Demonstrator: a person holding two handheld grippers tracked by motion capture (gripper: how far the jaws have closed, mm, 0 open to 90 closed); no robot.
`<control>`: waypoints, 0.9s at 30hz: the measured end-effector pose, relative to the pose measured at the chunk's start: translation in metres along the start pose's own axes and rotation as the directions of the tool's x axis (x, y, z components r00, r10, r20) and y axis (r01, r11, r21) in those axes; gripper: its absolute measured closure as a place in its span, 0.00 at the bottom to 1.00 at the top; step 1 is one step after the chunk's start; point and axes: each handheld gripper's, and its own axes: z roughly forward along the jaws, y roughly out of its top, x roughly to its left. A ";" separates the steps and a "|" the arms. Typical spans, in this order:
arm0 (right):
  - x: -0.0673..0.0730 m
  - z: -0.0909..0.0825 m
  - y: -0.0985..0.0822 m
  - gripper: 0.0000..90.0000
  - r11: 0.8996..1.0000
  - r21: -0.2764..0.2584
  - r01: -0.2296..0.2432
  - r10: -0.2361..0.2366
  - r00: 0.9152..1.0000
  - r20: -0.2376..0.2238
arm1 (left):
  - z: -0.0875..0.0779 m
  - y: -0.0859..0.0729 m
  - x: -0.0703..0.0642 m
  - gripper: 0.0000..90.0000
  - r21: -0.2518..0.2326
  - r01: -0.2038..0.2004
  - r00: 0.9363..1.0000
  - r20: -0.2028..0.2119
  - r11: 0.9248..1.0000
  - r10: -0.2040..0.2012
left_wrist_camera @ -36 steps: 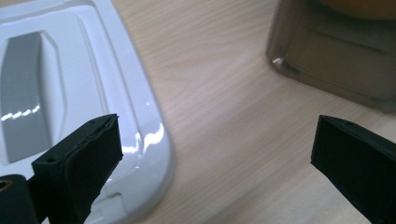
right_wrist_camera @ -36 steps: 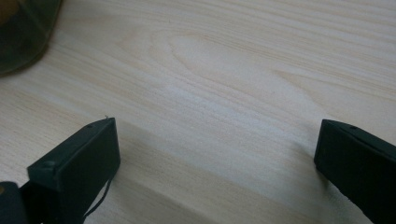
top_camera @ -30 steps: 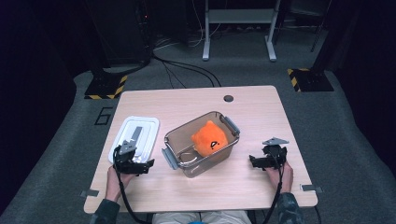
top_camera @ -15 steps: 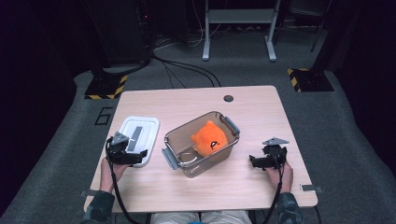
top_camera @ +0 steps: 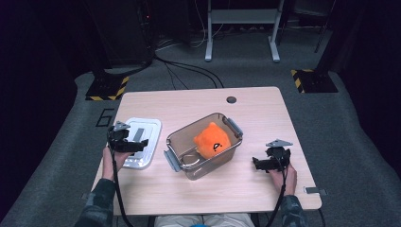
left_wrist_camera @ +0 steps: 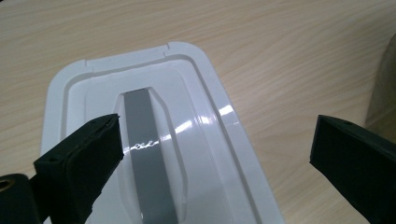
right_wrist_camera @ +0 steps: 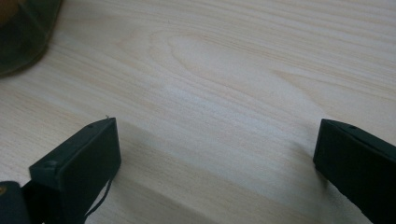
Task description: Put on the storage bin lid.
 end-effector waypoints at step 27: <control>0.000 0.000 0.000 0.00 1.000 -0.001 0.000 0.000 1.000 0.000 | 0.047 -0.005 0.029 0.33 0.153 0.082 0.980 -0.191 0.985 -0.051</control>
